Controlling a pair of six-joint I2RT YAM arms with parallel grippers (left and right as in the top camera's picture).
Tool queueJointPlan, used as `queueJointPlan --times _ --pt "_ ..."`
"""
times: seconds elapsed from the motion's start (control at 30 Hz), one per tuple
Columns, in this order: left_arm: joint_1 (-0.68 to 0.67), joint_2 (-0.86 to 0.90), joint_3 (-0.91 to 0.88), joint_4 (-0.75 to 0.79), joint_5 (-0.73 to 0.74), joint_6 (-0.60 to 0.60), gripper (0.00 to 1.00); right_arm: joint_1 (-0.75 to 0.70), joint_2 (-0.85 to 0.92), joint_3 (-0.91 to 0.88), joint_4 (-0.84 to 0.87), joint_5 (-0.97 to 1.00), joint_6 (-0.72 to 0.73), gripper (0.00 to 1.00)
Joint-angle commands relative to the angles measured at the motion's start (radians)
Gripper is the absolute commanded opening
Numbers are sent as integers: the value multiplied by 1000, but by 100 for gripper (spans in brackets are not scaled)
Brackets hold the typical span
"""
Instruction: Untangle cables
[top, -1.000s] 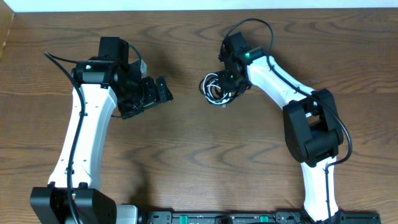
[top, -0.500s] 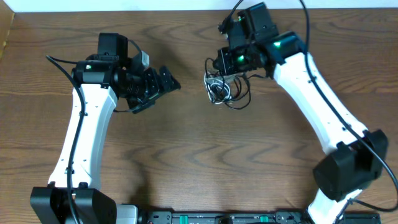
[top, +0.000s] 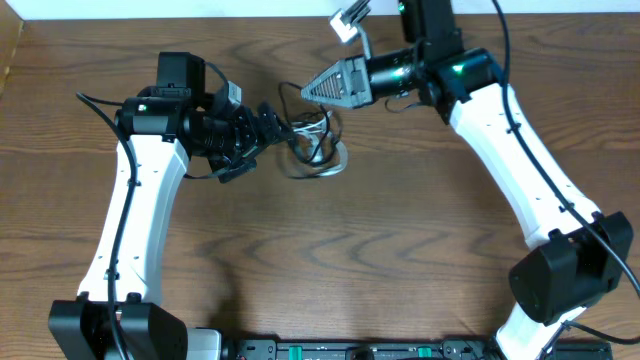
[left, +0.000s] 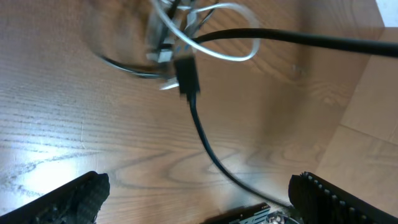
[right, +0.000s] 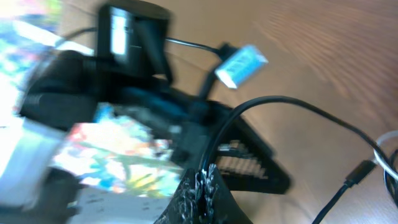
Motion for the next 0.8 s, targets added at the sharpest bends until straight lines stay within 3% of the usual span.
queueJointPlan --times 0.0,0.17,0.27,0.47,0.63,0.77 --pt "2 0 -6 8 12 -5 98 -31 -72 8 34 -146 135 1" --pt "2 0 -6 54 12 -5 98 -75 -124 8 44 -173 169 1" --pt "2 0 -6 97 -16 -5 98 -91 -154 8 126 -226 296 1" --pt "2 0 -6 109 -84 -5 98 -122 -225 8 628 -294 683 1" --pt "2 0 -6 96 -86 -5 98 -203 -270 8 1196 -250 1086 1" --pt "2 0 -6 85 -86 -5 98 -285 -281 8 1358 -235 1156 1"
